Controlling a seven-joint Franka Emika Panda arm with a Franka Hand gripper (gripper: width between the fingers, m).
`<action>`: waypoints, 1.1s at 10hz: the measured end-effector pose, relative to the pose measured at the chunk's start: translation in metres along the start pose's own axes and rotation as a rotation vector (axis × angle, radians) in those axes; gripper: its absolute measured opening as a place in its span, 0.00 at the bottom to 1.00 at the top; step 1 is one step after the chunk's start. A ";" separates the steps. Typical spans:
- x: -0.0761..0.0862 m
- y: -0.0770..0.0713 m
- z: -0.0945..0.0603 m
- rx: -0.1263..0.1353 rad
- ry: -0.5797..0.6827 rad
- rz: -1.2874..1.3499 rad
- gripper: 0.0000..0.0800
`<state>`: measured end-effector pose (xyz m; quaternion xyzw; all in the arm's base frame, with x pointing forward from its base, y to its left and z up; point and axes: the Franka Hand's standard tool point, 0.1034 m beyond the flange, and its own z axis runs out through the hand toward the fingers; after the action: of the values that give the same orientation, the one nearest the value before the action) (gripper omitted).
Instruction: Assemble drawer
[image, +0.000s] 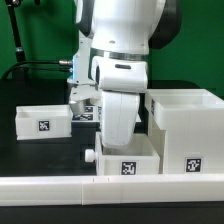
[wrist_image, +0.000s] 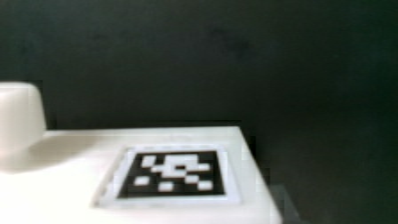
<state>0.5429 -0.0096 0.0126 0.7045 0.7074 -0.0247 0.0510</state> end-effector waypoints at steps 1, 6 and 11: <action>0.004 0.001 0.001 0.008 0.001 -0.006 0.05; 0.006 0.001 0.002 0.003 0.003 0.043 0.05; 0.011 0.000 0.003 -0.034 0.016 0.073 0.05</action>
Offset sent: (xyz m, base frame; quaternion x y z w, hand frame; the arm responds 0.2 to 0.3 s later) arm -0.0004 0.0118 -0.0017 -0.0259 0.0116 0.0436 0.9986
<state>0.5434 0.0013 0.0089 0.7292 0.6818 -0.0052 0.0584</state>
